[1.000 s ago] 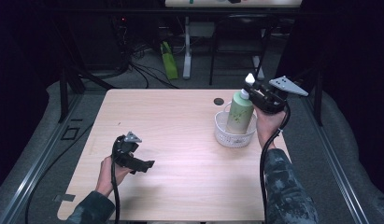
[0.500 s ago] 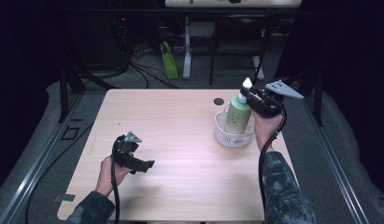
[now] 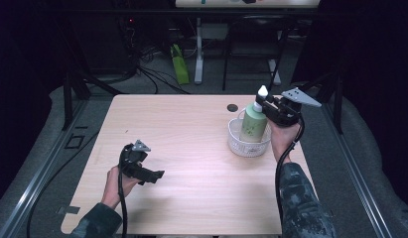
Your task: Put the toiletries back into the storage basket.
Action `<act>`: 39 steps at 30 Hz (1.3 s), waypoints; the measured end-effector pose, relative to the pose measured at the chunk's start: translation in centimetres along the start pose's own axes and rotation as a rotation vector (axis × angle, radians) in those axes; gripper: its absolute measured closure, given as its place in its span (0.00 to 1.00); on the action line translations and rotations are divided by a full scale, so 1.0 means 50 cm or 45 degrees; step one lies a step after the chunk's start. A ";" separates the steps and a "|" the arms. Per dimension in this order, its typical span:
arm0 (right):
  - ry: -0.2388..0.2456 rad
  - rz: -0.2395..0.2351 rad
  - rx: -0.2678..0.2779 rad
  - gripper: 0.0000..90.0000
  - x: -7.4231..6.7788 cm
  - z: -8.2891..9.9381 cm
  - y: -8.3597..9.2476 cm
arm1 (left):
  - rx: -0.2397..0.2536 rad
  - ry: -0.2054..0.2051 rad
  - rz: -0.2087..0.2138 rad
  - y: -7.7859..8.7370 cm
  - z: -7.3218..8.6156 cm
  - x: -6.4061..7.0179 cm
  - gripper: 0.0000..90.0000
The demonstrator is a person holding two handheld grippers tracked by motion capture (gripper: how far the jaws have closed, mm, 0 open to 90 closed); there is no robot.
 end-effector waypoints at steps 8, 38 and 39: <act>0.010 0.007 -0.019 0.75 0.001 0.011 -0.004 | 0.002 0.002 -0.005 -0.001 0.000 0.000 0.00; 0.059 0.023 -0.120 0.46 -0.020 0.007 0.022 | 0.001 -0.004 0.000 -0.001 -0.001 0.001 0.00; 0.058 0.020 -0.128 0.46 -0.020 0.006 0.024 | 0.001 -0.004 0.000 -0.001 -0.001 0.001 0.00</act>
Point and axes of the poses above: each handheld gripper's, and its own axes: y roughly backward along the jaws, z roughly out of its underside, x roughly to its right, the point moved 3 cm from there along -y, roughly forward along the jaws, and after that the axes turned 10 degrees about -x, right-handed, at the moved point
